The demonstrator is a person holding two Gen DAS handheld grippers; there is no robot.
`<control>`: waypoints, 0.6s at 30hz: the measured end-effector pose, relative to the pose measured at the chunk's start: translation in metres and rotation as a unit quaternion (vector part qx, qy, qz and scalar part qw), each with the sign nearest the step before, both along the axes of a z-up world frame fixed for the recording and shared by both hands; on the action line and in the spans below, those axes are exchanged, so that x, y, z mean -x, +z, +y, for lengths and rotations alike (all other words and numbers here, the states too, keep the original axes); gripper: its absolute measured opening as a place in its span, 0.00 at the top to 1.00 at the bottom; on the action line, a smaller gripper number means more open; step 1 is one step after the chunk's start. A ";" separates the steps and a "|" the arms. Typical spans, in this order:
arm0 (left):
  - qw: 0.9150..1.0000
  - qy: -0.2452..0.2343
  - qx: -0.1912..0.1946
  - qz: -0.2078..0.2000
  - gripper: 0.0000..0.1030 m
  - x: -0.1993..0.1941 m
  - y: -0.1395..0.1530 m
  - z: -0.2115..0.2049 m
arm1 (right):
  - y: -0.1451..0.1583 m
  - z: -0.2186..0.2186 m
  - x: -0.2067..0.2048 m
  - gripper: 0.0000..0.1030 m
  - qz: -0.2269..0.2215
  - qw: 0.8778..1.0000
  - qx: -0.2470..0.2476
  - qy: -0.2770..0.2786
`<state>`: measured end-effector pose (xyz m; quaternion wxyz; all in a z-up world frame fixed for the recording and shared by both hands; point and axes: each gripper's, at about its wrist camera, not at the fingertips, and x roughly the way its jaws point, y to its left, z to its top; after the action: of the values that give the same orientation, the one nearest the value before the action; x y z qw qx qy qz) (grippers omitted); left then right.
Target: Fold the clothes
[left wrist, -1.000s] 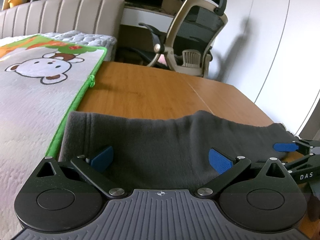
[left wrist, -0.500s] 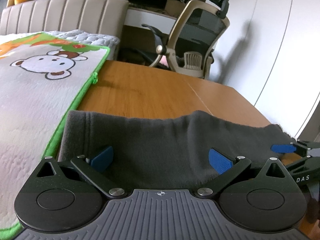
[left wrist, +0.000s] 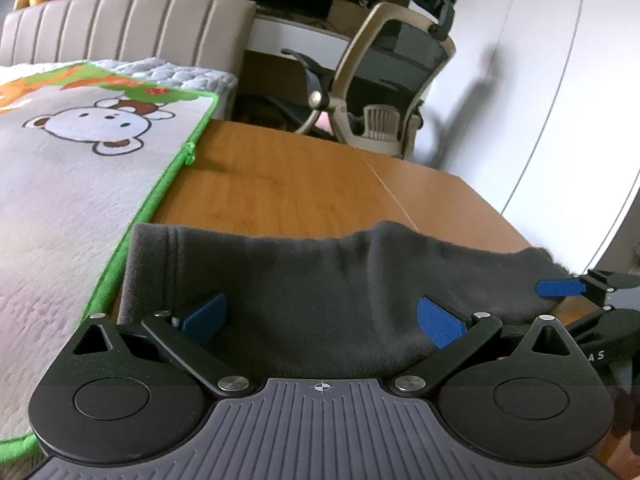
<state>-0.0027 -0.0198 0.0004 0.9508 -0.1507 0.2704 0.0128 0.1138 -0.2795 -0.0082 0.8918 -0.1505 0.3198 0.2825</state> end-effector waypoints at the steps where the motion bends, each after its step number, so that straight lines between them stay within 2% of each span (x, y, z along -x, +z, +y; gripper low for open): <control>1: 1.000 0.001 0.002 -0.005 0.00 0.002 0.004 0.001 | 0.003 0.000 0.000 0.00 -0.004 1.000 -0.006 0.001; 4: 1.000 0.011 -0.008 -0.025 0.00 0.010 0.020 0.006 | 0.013 0.005 0.002 0.00 -0.025 0.999 -0.021 0.015; 8: 0.997 0.040 -0.059 -0.035 0.00 0.024 0.038 0.015 | 0.022 0.029 0.013 0.01 -0.085 0.993 -0.007 0.078; 10: 0.995 0.057 -0.072 -0.032 0.00 0.030 0.041 0.024 | 0.022 0.042 0.020 0.08 -0.095 0.988 -0.006 0.122; 12: 0.995 0.075 -0.069 -0.025 0.00 0.035 0.042 0.036 | 0.023 0.057 0.027 0.22 -0.097 0.982 -0.010 0.160; 14: 0.994 0.089 -0.054 -0.020 0.00 0.039 0.043 0.048 | 0.026 0.075 0.036 0.27 -0.099 0.975 -0.019 0.196; 16: 0.993 0.104 -0.048 -0.026 0.00 0.045 0.046 0.058 | 0.026 0.091 0.045 0.37 -0.093 0.970 -0.026 0.225; 17: 0.992 0.113 -0.049 -0.033 0.00 0.050 0.048 0.062 | 0.025 0.098 0.050 0.47 -0.091 0.967 -0.026 0.235; 18: 0.990 0.123 -0.049 -0.039 0.00 0.054 0.050 0.067 | 0.024 0.104 0.053 0.51 -0.094 0.965 -0.024 0.244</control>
<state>-0.0569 0.0468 0.0500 0.9581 -0.1359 0.2120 0.1368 0.0607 -0.1757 0.0158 0.8249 -0.2287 0.1817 0.4839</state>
